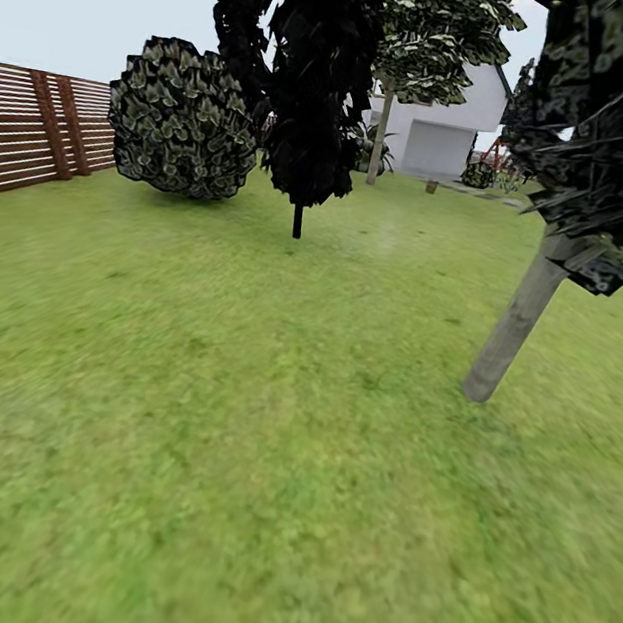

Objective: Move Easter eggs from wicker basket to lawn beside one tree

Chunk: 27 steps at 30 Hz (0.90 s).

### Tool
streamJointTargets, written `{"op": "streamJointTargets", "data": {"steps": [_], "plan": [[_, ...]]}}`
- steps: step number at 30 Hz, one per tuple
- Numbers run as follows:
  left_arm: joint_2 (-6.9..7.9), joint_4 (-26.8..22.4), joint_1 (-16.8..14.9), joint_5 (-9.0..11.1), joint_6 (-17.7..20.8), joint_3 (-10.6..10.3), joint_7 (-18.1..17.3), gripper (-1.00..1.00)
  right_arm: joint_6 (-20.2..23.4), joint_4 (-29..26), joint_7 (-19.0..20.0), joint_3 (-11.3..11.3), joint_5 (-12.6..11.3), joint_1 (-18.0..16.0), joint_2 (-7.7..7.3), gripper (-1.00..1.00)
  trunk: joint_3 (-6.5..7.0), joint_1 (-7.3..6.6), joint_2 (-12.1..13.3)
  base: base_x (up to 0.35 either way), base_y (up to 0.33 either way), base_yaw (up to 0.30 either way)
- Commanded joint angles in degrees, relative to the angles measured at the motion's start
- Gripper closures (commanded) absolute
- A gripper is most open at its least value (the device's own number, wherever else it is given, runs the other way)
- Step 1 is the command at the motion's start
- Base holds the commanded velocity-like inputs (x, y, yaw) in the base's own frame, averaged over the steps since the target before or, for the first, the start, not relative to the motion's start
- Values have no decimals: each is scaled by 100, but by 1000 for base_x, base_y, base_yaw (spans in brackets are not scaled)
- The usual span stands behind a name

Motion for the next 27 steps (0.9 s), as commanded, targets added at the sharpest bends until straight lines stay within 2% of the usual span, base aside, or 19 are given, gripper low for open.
{"op": "streamJointTargets", "data": {"steps": [1, 21, 27], "plan": [[-1, 0, -2, 2, -3, 4, 2, -100, -19, 5, -3, 1, 1, -2, 2, -100, -5, 3, -2, 340, 0, 0], [-1, -1, -2, 11, -8, 4, 9, -100, -22, -2, -3, -17, -17, -4, 22, -100, -5, 3, -2, 340, 0, 0], [-1, 0, -2, 11, -8, 4, 10, -100, -19, 12, -3, -7, -20, -5, -22, -100, -5, 3, -2, 340, 0, 0]]}}
